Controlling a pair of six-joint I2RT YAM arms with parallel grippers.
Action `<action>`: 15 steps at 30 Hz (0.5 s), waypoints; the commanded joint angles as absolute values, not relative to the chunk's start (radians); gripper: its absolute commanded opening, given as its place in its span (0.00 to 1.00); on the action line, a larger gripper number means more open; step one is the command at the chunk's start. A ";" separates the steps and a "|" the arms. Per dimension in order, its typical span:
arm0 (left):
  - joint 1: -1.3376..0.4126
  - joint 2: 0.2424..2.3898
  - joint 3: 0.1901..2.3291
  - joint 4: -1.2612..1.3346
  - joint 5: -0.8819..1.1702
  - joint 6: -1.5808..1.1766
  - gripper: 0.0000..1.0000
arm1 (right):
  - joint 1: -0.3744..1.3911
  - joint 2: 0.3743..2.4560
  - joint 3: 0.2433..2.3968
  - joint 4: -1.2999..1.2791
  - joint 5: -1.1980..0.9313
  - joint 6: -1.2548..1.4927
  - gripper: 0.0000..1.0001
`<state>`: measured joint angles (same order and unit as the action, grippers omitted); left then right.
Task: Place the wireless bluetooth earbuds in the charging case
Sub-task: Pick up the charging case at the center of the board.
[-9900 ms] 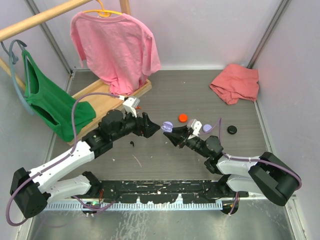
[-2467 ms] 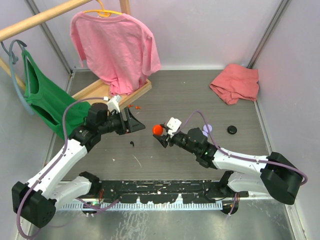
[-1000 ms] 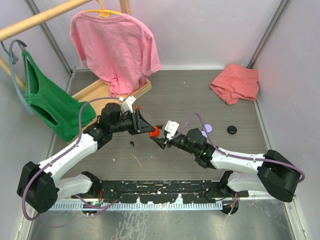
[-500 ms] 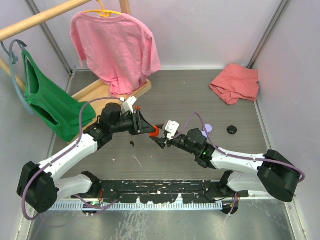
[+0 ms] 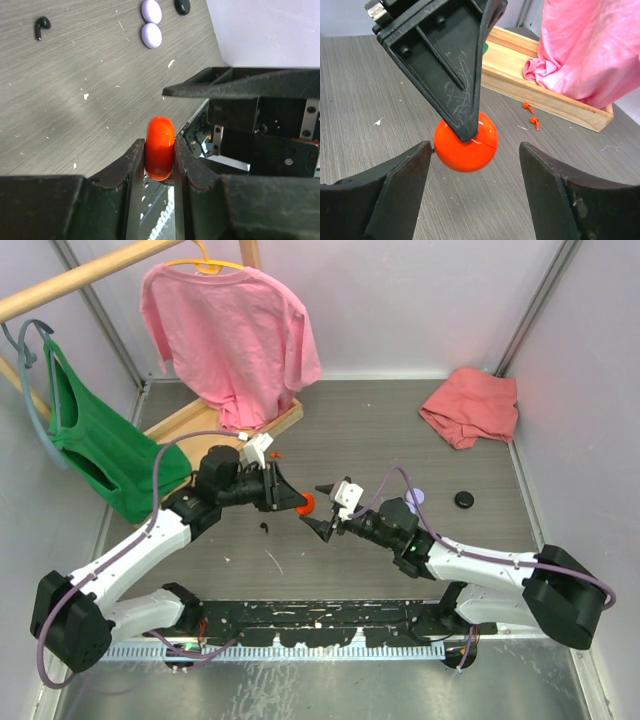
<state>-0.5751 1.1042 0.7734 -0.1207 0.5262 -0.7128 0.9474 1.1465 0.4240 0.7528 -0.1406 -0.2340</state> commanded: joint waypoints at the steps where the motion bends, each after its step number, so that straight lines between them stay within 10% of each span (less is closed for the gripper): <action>1: -0.578 1.032 0.841 -0.154 0.511 -0.587 0.12 | 0.943 1.075 0.425 0.758 -0.148 -0.225 0.79; 15: -0.578 0.979 0.920 -0.212 0.684 -0.292 0.09 | 0.695 1.012 0.480 0.722 -0.664 0.089 0.79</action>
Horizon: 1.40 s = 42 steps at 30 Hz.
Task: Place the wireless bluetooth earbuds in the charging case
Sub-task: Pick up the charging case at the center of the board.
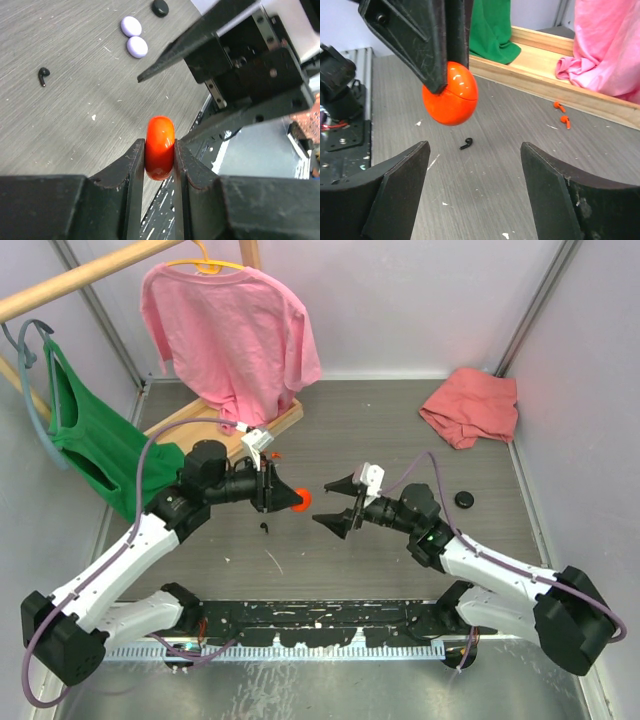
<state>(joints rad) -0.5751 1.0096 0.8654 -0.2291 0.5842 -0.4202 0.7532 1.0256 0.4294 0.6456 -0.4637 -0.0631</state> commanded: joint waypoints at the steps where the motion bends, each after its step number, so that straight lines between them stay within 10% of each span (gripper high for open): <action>1: -0.578 0.978 0.924 -0.206 0.698 -0.279 0.09 | 0.681 1.016 0.481 0.743 -0.701 0.115 0.78; 42: -0.657 0.989 0.942 -0.101 0.752 -0.092 0.10 | 0.655 1.246 0.510 1.169 -0.930 0.460 0.21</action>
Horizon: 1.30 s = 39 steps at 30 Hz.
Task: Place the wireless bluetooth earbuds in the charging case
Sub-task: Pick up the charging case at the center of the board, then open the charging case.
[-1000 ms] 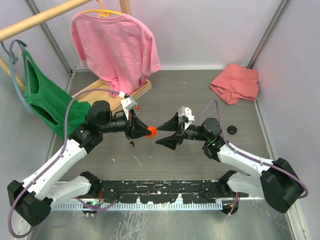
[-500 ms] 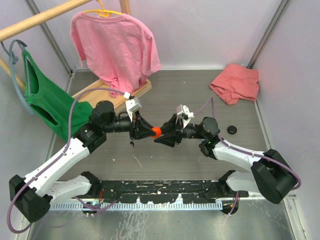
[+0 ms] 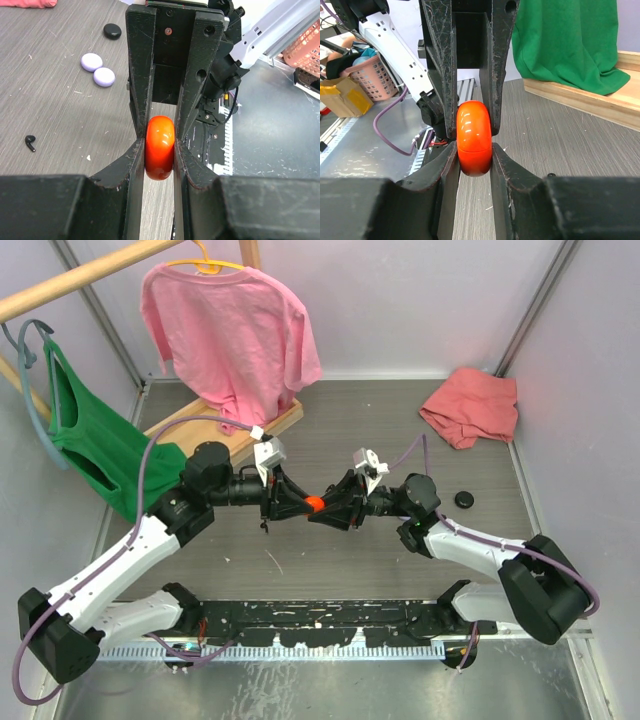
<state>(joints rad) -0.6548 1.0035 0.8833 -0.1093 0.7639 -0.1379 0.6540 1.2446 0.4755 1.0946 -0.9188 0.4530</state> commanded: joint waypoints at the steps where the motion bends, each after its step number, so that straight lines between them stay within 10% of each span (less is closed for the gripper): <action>1: -0.655 0.987 0.945 -0.104 0.749 -0.089 0.10 | 0.655 1.249 0.510 1.170 -0.932 0.460 0.18; 7: -0.657 0.968 0.936 -0.110 0.723 -0.083 0.23 | 0.654 1.258 0.497 1.182 -0.927 0.447 0.01; 17: -0.657 0.921 0.843 -0.048 0.641 -0.144 0.61 | 0.655 1.250 0.458 1.200 -0.872 0.416 0.01; 39: -0.657 0.989 0.816 0.032 0.546 -0.298 0.53 | 0.655 1.261 0.433 1.237 -0.863 0.408 0.01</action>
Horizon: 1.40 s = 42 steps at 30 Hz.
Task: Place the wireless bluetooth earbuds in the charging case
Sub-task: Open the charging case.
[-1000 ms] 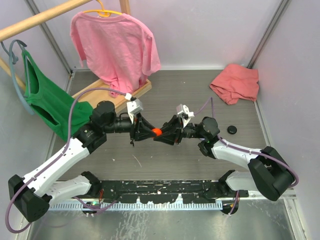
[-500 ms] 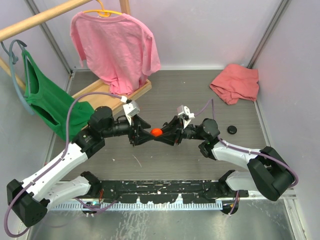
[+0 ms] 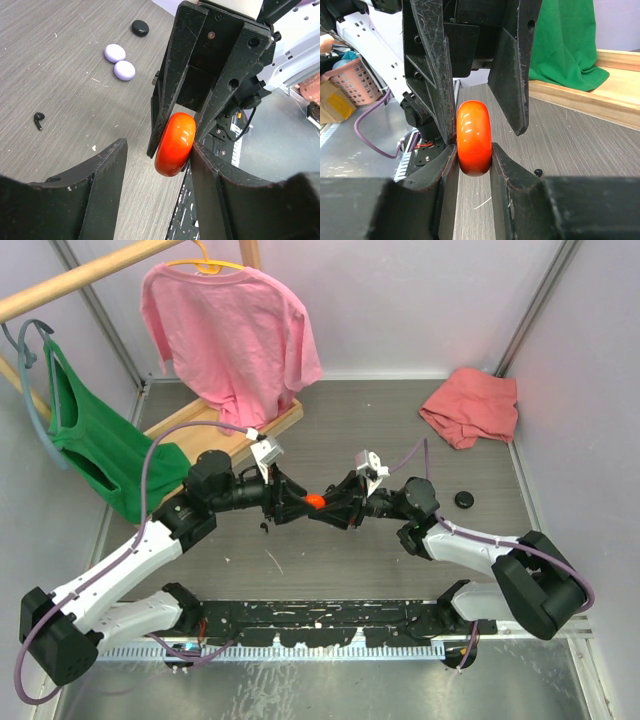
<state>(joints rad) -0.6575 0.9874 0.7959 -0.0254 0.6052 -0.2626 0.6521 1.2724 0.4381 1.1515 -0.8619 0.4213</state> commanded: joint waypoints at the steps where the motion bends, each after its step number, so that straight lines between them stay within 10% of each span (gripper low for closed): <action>1: -0.657 0.989 0.819 0.028 0.540 -0.301 0.53 | 0.655 1.260 0.432 1.239 -0.864 0.408 0.01; 30: -0.653 0.966 0.890 -0.073 0.421 -0.358 0.68 | 0.654 1.254 0.399 1.299 -0.877 0.393 0.01; 42: -0.653 0.999 0.922 -0.222 0.132 -0.335 0.77 | 0.653 1.229 0.327 1.127 -0.535 0.189 0.01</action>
<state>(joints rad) -0.6582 0.9791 0.8612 -0.1623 0.3115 -0.3508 0.6510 1.2671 0.3592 1.1397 -0.7162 0.2913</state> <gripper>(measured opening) 0.765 0.332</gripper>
